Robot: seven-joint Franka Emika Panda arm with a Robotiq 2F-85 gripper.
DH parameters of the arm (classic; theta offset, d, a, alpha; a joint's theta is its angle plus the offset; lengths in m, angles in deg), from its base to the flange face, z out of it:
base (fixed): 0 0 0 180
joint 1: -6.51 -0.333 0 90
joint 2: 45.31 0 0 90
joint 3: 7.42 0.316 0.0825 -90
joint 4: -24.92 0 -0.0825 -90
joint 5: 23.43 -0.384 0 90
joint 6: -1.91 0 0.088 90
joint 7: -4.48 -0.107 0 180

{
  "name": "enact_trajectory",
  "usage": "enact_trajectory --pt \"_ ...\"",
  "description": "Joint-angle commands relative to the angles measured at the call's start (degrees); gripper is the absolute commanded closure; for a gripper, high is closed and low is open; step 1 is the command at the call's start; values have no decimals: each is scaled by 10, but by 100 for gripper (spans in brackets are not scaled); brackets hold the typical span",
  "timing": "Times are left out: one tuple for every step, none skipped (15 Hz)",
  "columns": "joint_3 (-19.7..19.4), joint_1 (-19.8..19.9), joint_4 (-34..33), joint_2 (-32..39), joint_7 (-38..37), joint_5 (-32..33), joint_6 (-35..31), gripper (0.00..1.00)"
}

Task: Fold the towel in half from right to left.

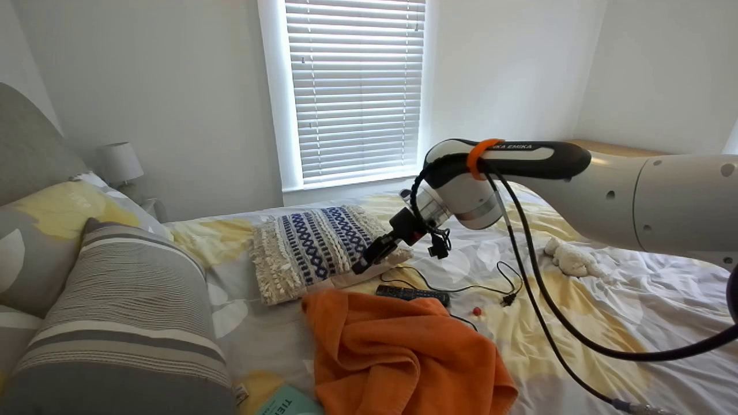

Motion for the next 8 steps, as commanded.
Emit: enact_trajectory --pt "-32 -14 -26 3 -40 33 6 39" --pt "-43 -16 -25 -3 -47 47 9 32" --pt "-55 -17 -23 -11 -61 60 20 25" --pt "-70 -18 -17 -23 -82 75 36 17" --pt "-82 -18 -13 -34 -99 87 55 10" --pt "-93 -17 -9 -47 -109 100 78 4" --pt "-104 -16 -7 -60 -114 114 105 0" --pt "-114 -17 -7 -75 -114 128 132 0"
